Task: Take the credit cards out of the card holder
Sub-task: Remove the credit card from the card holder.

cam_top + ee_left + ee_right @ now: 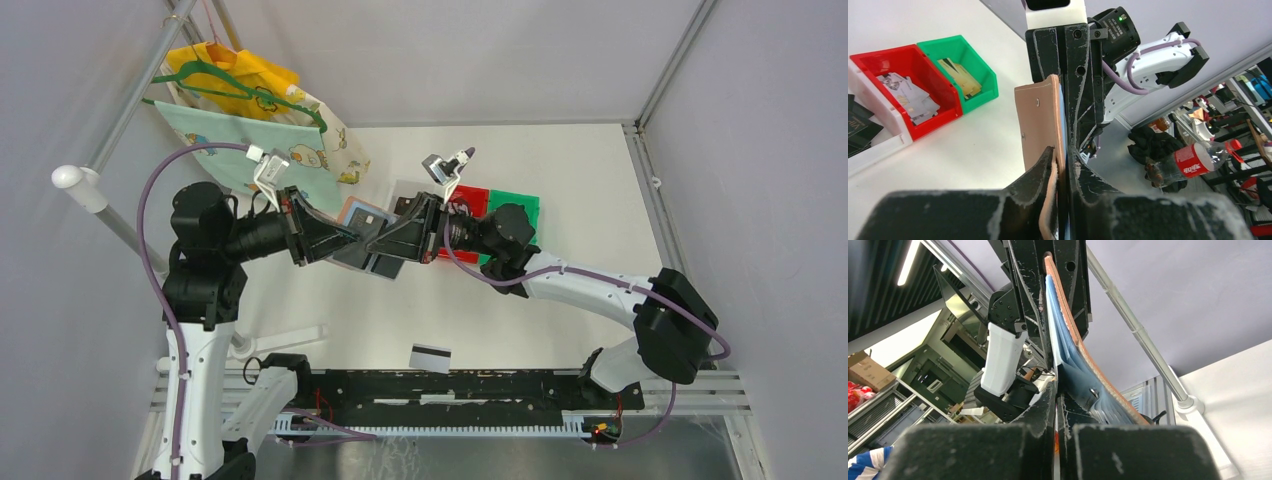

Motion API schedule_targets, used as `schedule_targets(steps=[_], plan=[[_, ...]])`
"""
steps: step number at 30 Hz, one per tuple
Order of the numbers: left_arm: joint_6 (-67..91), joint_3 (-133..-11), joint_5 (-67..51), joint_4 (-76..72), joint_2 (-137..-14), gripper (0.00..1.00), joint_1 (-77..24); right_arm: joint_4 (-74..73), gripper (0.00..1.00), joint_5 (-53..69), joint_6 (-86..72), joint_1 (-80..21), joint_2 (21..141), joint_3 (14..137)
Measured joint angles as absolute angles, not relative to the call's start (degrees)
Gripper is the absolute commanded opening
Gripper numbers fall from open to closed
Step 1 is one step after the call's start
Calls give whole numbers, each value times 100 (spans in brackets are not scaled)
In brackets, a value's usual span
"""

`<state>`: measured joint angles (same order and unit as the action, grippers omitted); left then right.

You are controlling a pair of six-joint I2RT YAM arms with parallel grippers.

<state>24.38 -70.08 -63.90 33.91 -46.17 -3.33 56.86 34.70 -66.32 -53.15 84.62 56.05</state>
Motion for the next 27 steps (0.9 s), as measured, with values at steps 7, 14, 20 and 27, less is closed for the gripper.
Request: schedule_targets(steps=[7, 14, 20, 27], plan=[[2923, -6997, -6807, 2947, -4740, 19, -331, 6099, 0, 3461, -6726, -5315, 8458, 5513], [3227, -6995, -6949, 2753, -4810, 6, -346, 6591, 2, 3380, -6768, -5325, 8346, 5144], [3354, -6993, -6956, 2641, -4775, 2, -368, 6702, 0, 3332, -6768, -5352, 8318, 5096], [3424, -6993, -6921, 2539, -4720, 2, -362, 6823, 20, 3293, -6768, -5349, 8143, 4869]])
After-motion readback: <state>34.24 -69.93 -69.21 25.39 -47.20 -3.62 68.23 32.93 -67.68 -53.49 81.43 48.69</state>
